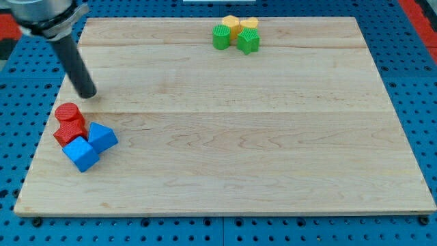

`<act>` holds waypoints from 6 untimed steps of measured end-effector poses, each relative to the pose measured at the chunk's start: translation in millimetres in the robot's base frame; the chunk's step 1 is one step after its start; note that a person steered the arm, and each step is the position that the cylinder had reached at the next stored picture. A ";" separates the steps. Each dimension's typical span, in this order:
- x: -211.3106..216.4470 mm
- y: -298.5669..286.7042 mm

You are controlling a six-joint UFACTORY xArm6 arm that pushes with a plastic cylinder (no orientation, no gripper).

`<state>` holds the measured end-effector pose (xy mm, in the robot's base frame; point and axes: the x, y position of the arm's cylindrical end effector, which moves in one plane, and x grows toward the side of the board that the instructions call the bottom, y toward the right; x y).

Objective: Point your arm at the top right

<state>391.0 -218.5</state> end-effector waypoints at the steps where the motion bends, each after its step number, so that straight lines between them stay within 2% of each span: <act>1: -36.0 51.1; 2: -69.5 136.1; 3: -102.5 177.7; 4: -79.3 211.3; 5: -73.4 309.4; 6: -105.3 402.8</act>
